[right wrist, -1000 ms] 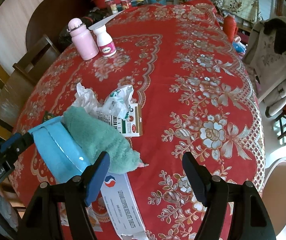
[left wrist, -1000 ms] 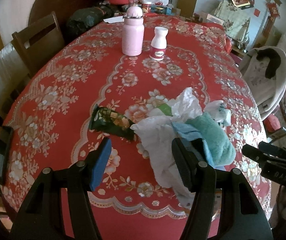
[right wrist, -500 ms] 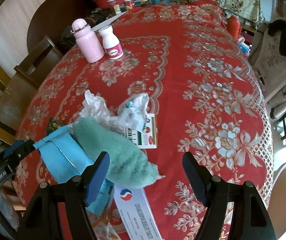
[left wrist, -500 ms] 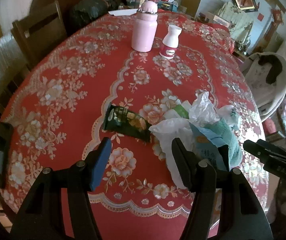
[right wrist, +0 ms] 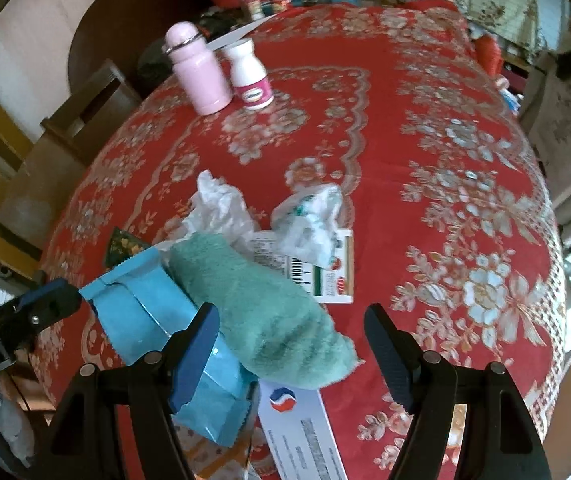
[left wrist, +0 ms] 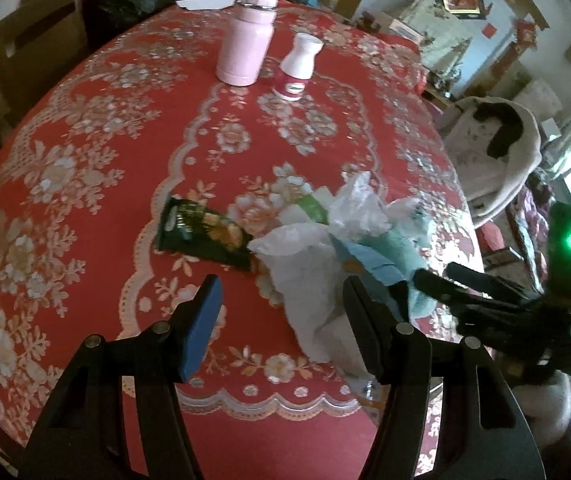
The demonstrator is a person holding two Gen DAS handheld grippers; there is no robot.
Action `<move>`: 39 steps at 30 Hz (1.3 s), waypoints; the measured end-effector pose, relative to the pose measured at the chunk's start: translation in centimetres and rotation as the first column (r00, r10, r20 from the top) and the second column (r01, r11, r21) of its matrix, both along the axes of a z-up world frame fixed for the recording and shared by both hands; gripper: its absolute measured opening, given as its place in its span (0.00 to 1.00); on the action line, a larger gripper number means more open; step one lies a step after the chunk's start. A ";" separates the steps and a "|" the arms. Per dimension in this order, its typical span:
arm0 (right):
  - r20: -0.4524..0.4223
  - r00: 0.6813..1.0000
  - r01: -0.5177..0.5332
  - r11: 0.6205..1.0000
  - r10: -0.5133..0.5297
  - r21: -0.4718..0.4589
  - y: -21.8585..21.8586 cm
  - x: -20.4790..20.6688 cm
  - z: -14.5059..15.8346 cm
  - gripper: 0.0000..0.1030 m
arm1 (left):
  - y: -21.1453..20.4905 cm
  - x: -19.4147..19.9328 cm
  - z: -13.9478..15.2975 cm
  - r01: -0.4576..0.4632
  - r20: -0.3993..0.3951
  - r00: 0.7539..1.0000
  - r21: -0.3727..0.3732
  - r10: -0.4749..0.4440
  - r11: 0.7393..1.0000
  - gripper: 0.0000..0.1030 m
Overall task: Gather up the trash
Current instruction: 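Grasp the green cloth with the right tool while the left tool grasps the blue packet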
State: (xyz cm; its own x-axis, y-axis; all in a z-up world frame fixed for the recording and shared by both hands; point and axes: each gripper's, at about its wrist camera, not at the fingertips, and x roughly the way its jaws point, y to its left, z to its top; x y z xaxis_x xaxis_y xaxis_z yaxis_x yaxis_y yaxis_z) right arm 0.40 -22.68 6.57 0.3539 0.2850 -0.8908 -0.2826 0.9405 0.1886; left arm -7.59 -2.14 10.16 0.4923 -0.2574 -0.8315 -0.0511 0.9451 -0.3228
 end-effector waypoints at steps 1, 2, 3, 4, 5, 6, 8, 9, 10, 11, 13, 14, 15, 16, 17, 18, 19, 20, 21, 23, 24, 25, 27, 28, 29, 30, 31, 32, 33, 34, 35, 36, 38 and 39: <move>-0.009 1.000 -0.003 1.000 0.003 -0.003 0.1 0.1 -0.3 0.71 | -0.1 0.1 0.1 0.006 -0.001 1.000 -0.004 -0.006 1.000 0.59; -0.022 1.000 -0.008 1.000 0.008 0.009 0.1 0.3 -0.8 0.68 | -0.3 0.1 0.2 0.015 -0.002 1.000 -0.011 -0.015 1.000 0.59; -0.032 0.999 -0.013 0.999 0.014 0.040 0.1 0.3 -1.1 0.56 | -0.3 0.0 0.2 0.019 -0.002 1.000 -0.016 -0.019 1.000 0.59; -0.036 0.999 -0.013 0.998 0.016 0.057 0.0 0.3 -1.2 0.50 | -0.5 0.1 0.3 0.025 -0.004 1.000 -0.023 -0.025 0.999 0.59; -0.031 0.999 -0.010 0.998 0.012 0.060 -0.1 0.2 -1.2 0.49 | -0.7 0.1 0.3 0.032 -0.005 0.999 -0.031 -0.032 0.999 0.59; -0.021 1.000 -0.014 0.998 0.015 0.061 -0.1 0.0 -1.1 0.44 | -0.9 0.1 0.4 0.039 -0.006 0.999 -0.038 -0.039 0.999 0.59; -0.006 1.000 -0.022 0.997 0.022 0.073 -0.3 -0.4 -0.7 0.38 | -1.4 0.1 0.4 0.051 -0.008 0.999 -0.052 -0.052 0.997 0.59; 0.001 1.000 -0.019 0.997 0.019 0.080 -0.6 -0.6 -0.4 0.36 | -1.7 0.2 0.3 0.056 -0.012 0.998 -0.062 -0.056 0.997 0.59; 0.006 1.000 -0.014 0.996 0.014 0.084 -0.8 -0.8 -0.1 0.36 | -2.1 0.3 0.3 0.060 -0.016 0.998 -0.075 -0.061 0.995 0.59; 0.015 1.000 -0.004 0.995 0.003 0.095 -1.3 -1.0 0.3 0.35 | -2.4 0.4 0.3 0.064 -0.017 0.998 -0.088 -0.066 0.994 0.59; 0.030 0.999 0.019 0.992 -0.023 0.121 -2.4 -1.3 1.1 0.35 | -3.3 0.6 0.3 0.074 -0.013 0.997 -0.104 -0.076 0.992 0.59; 0.037 0.999 0.034 0.991 -0.039 0.129 -3.1 -1.5 1.6 0.35 | -3.7 0.6 0.3 0.078 -0.010 0.997 -0.103 -0.080 0.992 0.59; 0.041 0.998 0.040 0.991 -0.046 0.129 -3.3 -1.5 1.8 0.35 | -4.3 0.8 0.1 0.087 -0.008 0.996 -0.091 -0.088 0.992 0.59; 0.047 0.997 0.049 0.991 -0.056 0.126 -3.8 -1.7 2.1 0.35 | -4.9 1.0 -0.1 0.092 -0.015 0.996 -0.070 -0.093 0.993 0.60; 0.051 0.997 0.056 0.991 -0.063 0.123 -4.3 -1.9 2.3 0.35 | -5.2 1.2 -0.3 0.092 -0.025 0.995 -0.060 -0.094 0.994 0.60; 0.052 0.996 0.063 0.990 -0.070 0.125 -4.7 -2.0 2.5 0.35 | -5.3 1.2 -0.5 0.089 -0.030 0.995 -0.062 -0.091 0.994 0.59; 0.054 0.996 0.069 0.989 -0.077 0.128 -5.1 -2.1 2.6 0.35 | -5.4 1.3 -0.6 0.083 -0.033 0.996 -0.069 -0.085 0.994 0.59; 0.057 0.994 0.082 0.988 -0.090 0.132 -5.7 -2.4 2.8 0.35 | -5.3 1.3 -0.7 0.078 -0.034 0.996 -0.070 -0.080 0.995 0.59; 0.059 0.994 0.088 0.987 -0.097 0.133 -6.0 -2.5 2.9 0.35 | -5.3 1.3 -0.8 0.072 -0.033 0.997 -0.063 -0.074 0.995 0.59; 0.058 0.991 0.108 0.985 -0.117 0.136 -7.0 -2.8 3.0 0.35 | -5.1 1.4 -1.0 0.060 -0.035 0.997 -0.051 -0.062 0.997 0.59; 0.056 0.991 0.117 0.984 -0.125 0.136 -7.5 -2.9 3.0 0.35 | -4.7 1.2 -1.1 0.046 -0.037 0.998 -0.046 -0.048 0.998 0.59; 0.054 0.990 0.124 0.983 -0.132 0.135 -7.8 -3.0 2.9 0.35 | -4.3 0.9 -1.0 0.031 -0.029 0.999 -0.041 -0.033 0.999 0.59; 0.048 0.988 0.137 0.981 -0.144 0.135 -8.4 -3.2 2.7 0.35 | -3.2 0.1 -0.8 0.003 -0.008 1.000 -0.033 -0.003 0.999 0.59; 0.042 0.988 0.143 0.980 -0.150 0.138 -8.8 -3.3 2.6 0.35 | -2.7 0.0 -0.9 -0.009 -0.009 1.000 -0.034 0.009 0.999 0.60; 0.037 0.987 0.147 0.979 -0.153 0.141 -9.0 -3.3 2.5 0.35 | -2.2 -0.1 -1.0 -0.023 -0.014 1.000 -0.040 0.022 0.999 0.60; 0.032 0.987 0.152 0.978 -0.158 0.144 -9.2 -3.3 2.3 0.35 | -1.6 -0.1 -1.4 -0.038 -0.029 0.999 -0.050 0.036 0.998 0.60; 0.028 0.987 0.154 0.977 -0.160 0.146 -9.3 -3.3 2.2 0.35 | -1.1 0.1 -2.0 -0.052 -0.050 0.998 -0.063 0.049 0.997 0.60; 0.026 0.987 0.155 0.977 -0.160 0.147 -9.3 -3.3 2.1 0.35 | -0.7 0.3 -2.6 -0.069 -0.078 0.995 -0.085 0.062 0.994 0.60; 0.026 0.987 0.153 0.977 -0.159 0.149 -9.3 -3.4 2.1 0.35 | -0.5 0.4 -3.1 -0.081 -0.097 0.993 -0.116 0.070 0.990 0.59; 0.027 0.987 0.150 0.977 -0.156 0.148 -9.2 -3.4 2.1 0.35 | -0.3 0.5 -3.4 -0.088 -0.107 0.992 -0.144 0.073 0.986 0.59; 0.030 0.988 0.144 0.979 -0.150 0.144 -9.0 -3.5 2.1 0.35 | -0.3 0.6 -3.8 -0.095 -0.119 0.990 -0.174 0.075 0.980 0.59; 0.031 0.989 0.141 0.980 -0.147 0.141 -8.9 -3.5 2.1 0.35 | -0.4 0.8 -4.2 -0.101 -0.132 0.988 -0.201 0.075 0.974 0.59; 0.034 0.989 0.138 0.981 -0.144 0.137 -8.8 -3.6 2.2 0.34 | -0.8 1.0 -4.5 -0.101 -0.140 0.988 -0.235 0.069 0.967 0.59; 0.034 0.989 0.138 0.981 -0.144 0.135 -8.8 -3.6 2.2 0.35 | -1.1 1.1 -4.7 -0.097 -0.138 0.988 -0.246 0.064 0.964 0.59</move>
